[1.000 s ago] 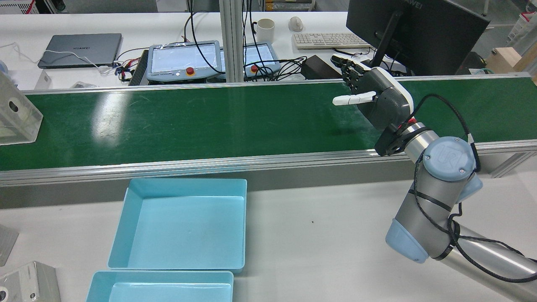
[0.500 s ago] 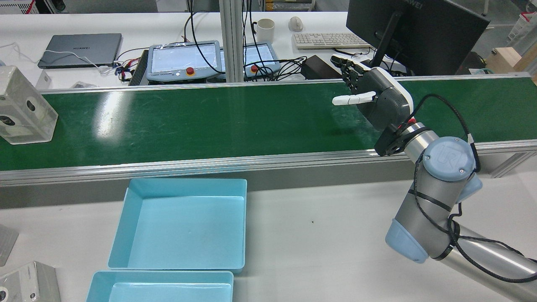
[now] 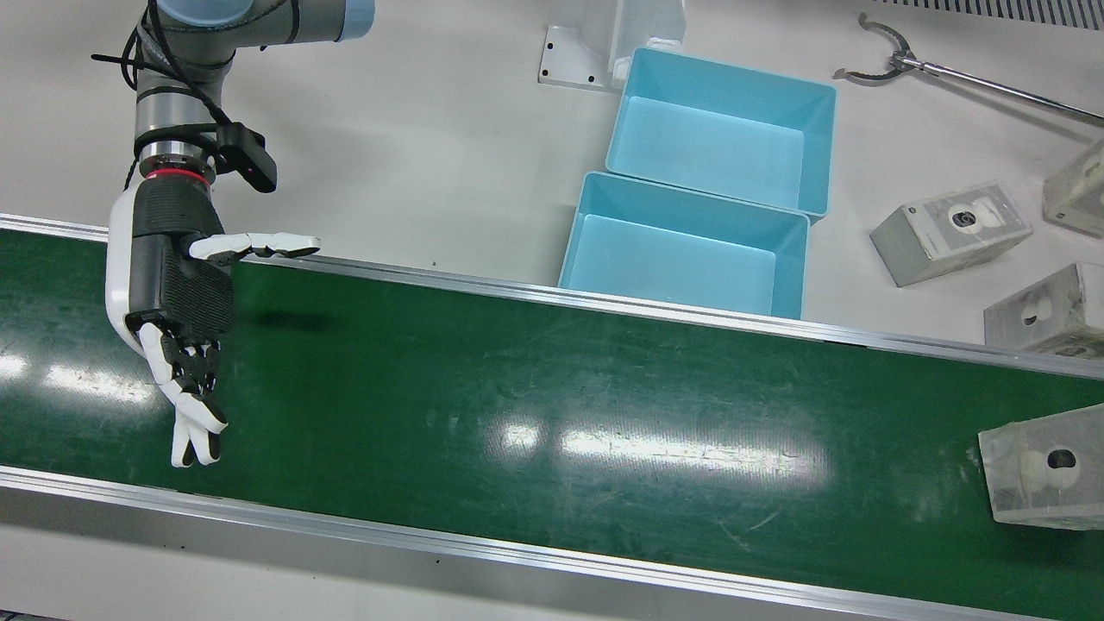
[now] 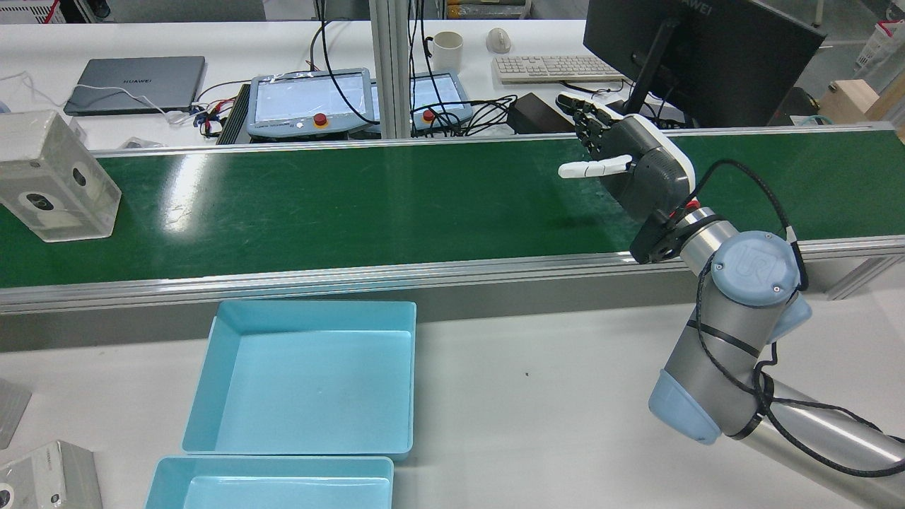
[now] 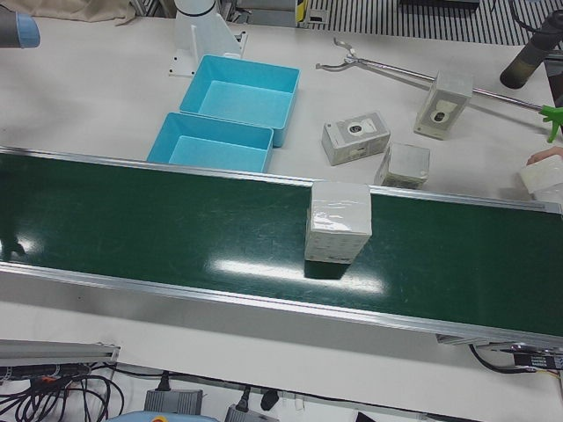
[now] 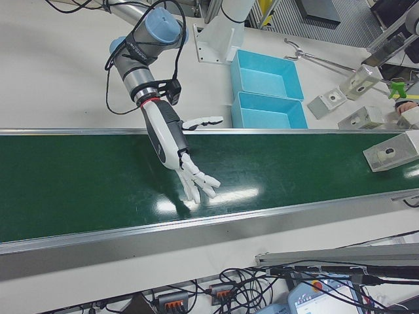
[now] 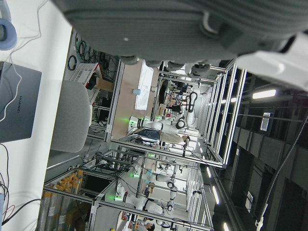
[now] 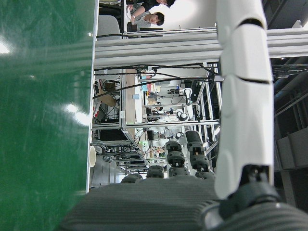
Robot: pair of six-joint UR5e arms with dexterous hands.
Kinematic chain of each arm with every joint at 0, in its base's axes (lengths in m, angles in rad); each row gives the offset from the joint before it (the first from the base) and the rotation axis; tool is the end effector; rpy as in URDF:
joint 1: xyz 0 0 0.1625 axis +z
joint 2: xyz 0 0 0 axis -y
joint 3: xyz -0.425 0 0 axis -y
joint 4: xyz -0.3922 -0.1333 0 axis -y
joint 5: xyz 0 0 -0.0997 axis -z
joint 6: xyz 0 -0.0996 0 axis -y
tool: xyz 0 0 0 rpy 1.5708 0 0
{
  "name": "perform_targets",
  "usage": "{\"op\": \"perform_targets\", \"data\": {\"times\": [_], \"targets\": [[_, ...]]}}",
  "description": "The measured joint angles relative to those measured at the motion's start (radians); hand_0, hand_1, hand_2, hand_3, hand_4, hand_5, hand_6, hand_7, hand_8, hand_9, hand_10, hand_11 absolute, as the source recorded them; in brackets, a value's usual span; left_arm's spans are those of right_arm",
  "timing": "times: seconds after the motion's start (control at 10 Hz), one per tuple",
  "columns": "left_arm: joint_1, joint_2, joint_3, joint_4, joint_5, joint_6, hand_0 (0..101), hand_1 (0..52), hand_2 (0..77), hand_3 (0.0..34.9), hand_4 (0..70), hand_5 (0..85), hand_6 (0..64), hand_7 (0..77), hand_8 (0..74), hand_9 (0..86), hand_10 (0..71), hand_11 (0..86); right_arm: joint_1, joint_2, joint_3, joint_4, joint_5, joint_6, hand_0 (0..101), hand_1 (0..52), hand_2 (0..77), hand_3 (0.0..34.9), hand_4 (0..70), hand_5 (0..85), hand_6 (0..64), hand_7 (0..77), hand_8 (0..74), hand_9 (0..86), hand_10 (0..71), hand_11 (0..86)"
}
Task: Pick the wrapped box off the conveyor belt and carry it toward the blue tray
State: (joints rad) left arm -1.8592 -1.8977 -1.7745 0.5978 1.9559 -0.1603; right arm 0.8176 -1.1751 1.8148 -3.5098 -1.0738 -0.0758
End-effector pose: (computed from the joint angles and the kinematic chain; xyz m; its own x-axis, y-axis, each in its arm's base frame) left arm -0.2512 -0.5097 0.4722 -0.9793 -0.0842 0.1842 -0.1777 -0.0788 -0.9809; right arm -0.2713 -0.5537 0.3931 -0.9666 0.2506 -0.0545 0.1105 0.2152 -0.9703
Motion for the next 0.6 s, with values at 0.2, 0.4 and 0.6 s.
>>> {"op": "perform_targets", "data": {"times": [0.2, 0.4, 0.6], "targets": [[0.000, 0.000, 0.000, 0.000, 0.000, 0.000, 0, 0.0, 1.1, 0.0, 0.0, 1.1, 0.5, 0.5, 0.5, 0.5, 0.5, 0.5, 0.000, 0.000, 0.000, 0.000, 0.000, 0.000, 49, 16.4, 10.4, 0.0, 9.3, 17.5, 3.3, 2.7, 0.0, 2.7, 0.0, 1.1], [0.000, 0.000, 0.000, 0.000, 0.000, 0.000, 0, 0.0, 1.1, 0.0, 0.0, 1.1, 0.5, 0.5, 0.5, 0.5, 0.5, 0.5, 0.001, -0.001, 0.000, 0.000, 0.000, 0.001, 49, 16.4, 10.4, 0.0, 10.4, 16.9, 3.3, 2.7, 0.0, 2.7, 0.0, 0.5], [0.000, 0.000, 0.000, 0.000, 0.000, 0.000, 0, 0.0, 1.1, 0.0, 0.0, 1.1, 0.5, 0.5, 0.5, 0.5, 0.5, 0.5, 0.001, -0.001, -0.003, 0.000, 0.000, 0.002, 49, 16.4, 9.8, 0.0, 10.4, 16.9, 3.3, 2.7, 0.0, 2.7, 0.0, 1.1]]}}
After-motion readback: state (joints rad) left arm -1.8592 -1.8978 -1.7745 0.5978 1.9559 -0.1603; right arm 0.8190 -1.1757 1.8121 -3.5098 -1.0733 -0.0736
